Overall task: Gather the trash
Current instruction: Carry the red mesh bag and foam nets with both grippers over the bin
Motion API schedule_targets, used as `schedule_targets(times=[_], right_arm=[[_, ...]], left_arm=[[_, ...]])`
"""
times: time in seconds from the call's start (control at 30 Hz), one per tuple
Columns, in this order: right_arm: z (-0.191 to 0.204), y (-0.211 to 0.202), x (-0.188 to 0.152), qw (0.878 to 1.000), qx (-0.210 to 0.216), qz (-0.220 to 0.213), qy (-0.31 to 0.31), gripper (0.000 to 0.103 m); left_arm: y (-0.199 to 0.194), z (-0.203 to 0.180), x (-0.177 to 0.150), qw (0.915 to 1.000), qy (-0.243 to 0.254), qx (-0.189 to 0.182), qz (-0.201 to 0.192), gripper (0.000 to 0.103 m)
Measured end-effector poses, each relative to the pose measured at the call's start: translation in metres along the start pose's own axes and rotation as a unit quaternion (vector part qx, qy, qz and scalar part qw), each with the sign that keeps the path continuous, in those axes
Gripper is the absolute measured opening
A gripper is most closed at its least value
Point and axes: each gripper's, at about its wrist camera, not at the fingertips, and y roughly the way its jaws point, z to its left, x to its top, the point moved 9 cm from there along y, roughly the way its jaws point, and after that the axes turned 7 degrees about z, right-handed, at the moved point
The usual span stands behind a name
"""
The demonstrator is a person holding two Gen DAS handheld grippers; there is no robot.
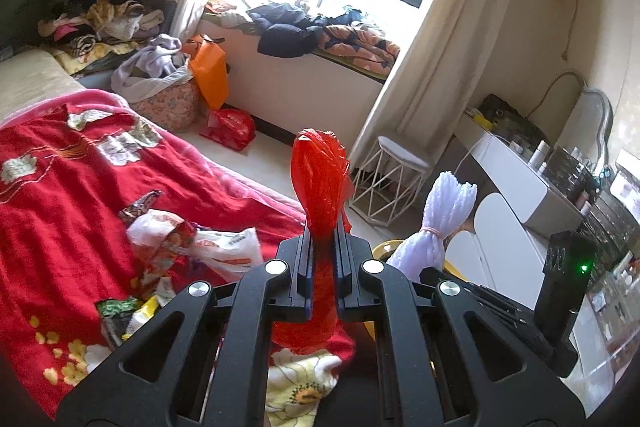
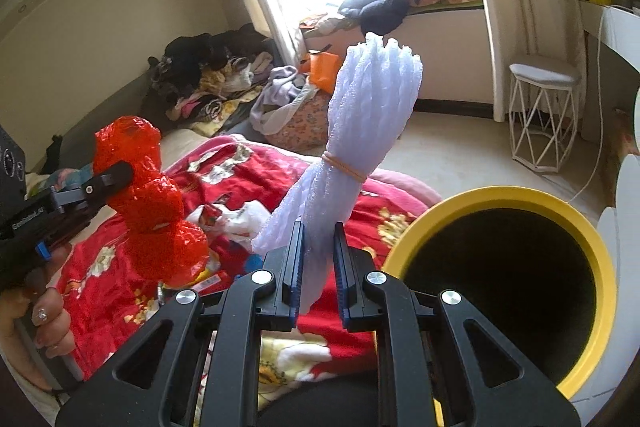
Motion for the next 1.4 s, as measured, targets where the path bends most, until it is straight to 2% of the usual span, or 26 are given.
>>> schedule_targets(times=[0.67, 1.03, 1.4], right_arm=[[-0.065, -0.018, -0.017, 0.997, -0.065, 0.003, 0.034, 0.014], [-0.095, -0.025, -0.025, 0.995, -0.086, 0.007, 0.051, 0.014], [-0.120, -0.023, -0.040, 0.992, -0.107, 0.032, 0.067, 0.014]], left_arm=[[0.035, -0.055, -0.014, 0.9987, 0.033, -0.030, 0.027, 0.004], [0.061, -0.083, -0.027, 0.9963, 0.053, -0.045, 0.051, 0.004], [0.095, -0.105, -0.043, 0.9931, 0.063, -0.059, 0.080, 0.004]])
